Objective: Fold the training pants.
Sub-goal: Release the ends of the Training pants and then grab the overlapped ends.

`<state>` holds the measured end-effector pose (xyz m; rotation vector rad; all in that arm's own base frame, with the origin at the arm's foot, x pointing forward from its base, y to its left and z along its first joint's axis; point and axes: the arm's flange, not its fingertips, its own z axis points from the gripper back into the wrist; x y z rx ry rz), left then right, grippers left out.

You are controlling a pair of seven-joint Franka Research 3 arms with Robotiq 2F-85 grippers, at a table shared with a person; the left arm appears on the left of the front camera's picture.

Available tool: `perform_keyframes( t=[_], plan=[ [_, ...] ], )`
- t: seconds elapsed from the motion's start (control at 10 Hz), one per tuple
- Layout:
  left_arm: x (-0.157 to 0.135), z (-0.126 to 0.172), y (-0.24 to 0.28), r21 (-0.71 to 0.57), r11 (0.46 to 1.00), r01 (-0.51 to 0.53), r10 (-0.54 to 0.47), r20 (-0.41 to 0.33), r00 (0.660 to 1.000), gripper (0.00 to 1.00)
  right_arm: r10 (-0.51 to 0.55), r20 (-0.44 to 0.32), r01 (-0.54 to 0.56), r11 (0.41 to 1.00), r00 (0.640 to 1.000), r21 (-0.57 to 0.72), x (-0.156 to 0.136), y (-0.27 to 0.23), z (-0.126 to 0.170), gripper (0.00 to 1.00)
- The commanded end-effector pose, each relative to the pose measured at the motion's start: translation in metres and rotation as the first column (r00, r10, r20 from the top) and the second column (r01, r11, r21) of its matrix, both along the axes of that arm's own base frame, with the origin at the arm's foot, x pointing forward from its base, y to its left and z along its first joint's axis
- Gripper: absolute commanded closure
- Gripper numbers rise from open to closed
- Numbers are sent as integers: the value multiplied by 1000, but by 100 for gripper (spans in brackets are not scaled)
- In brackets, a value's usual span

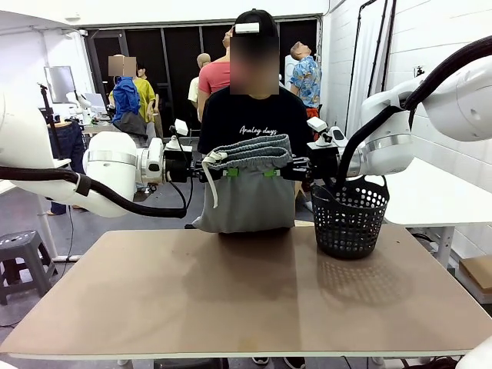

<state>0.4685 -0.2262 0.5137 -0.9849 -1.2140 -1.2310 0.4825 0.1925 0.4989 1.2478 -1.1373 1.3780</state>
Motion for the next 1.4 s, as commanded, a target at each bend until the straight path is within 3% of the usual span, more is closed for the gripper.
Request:
perform_keyframes(
  t=[0.0, 1.3],
  plan=[
    [-3, 1, 0, -7, 1000, -1, 1, 17, 1000, 100, 3, 2, -3, 1000, 1000, 8, -2, 0, 1, 100],
    [-3, 1, 0, -7, 1000, -1, 1, 17, 1000, 100, 3, 2, -3, 1000, 1000, 8, -2, 0, 1, 100]
  ],
)
